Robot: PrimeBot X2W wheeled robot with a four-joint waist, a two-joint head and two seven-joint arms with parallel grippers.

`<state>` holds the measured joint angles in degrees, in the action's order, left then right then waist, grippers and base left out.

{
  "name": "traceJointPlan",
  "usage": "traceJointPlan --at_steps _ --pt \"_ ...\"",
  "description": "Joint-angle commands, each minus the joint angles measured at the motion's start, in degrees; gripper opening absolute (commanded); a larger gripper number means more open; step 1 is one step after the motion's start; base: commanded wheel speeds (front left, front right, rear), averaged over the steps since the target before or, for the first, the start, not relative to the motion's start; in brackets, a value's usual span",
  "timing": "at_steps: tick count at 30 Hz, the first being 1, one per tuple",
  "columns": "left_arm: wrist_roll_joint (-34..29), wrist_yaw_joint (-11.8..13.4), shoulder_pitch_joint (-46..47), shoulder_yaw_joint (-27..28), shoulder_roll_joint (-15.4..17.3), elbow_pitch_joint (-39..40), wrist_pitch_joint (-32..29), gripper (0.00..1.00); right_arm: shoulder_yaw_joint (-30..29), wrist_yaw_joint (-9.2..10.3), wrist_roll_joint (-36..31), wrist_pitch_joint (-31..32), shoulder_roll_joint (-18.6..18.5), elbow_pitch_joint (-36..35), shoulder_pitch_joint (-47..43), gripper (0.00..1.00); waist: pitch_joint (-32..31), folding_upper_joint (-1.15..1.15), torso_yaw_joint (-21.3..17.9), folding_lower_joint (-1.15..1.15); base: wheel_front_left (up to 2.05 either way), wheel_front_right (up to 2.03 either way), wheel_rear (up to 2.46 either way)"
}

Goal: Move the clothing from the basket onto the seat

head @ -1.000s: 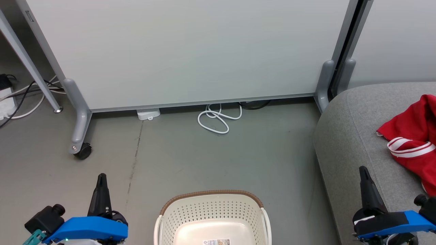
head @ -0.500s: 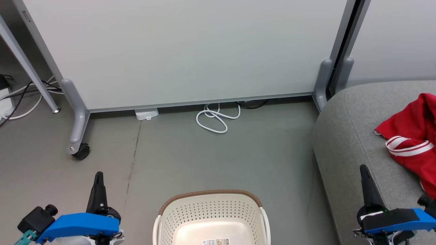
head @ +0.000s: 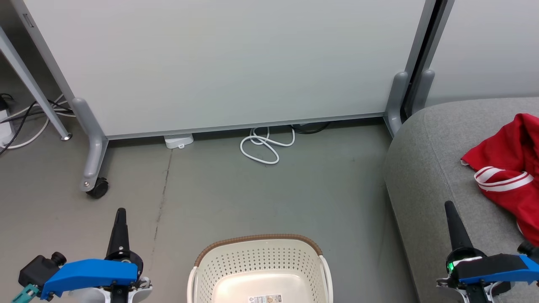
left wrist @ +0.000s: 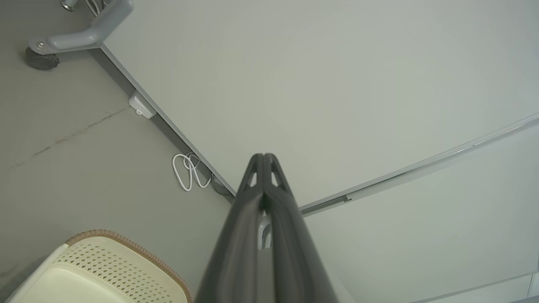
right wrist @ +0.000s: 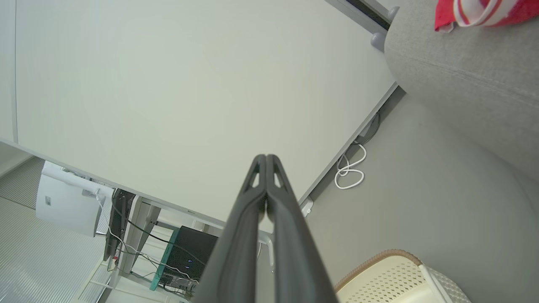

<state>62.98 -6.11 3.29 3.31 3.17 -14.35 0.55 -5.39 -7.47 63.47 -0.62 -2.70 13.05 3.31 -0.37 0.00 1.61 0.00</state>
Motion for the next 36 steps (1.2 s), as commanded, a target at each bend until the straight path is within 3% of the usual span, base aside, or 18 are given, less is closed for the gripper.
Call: traceJointPlan --at_steps 1,36 --pt "1.4 -0.4 1.4 0.5 0.1 0.7 -0.4 0.00 -0.2 -0.03 1.4 0.3 -0.2 -0.3 1.4 0.00 0.0 0.00 0.0 0.00 0.00 0.00 0.00" --pt "20.4 -1.2 2.7 2.5 -0.2 0.5 -5.1 0.00 -0.9 -0.04 20.2 5.2 -0.3 0.6 2.7 0.00 0.3 0.00 -1.0 0.00 0.00 0.00 0.00"
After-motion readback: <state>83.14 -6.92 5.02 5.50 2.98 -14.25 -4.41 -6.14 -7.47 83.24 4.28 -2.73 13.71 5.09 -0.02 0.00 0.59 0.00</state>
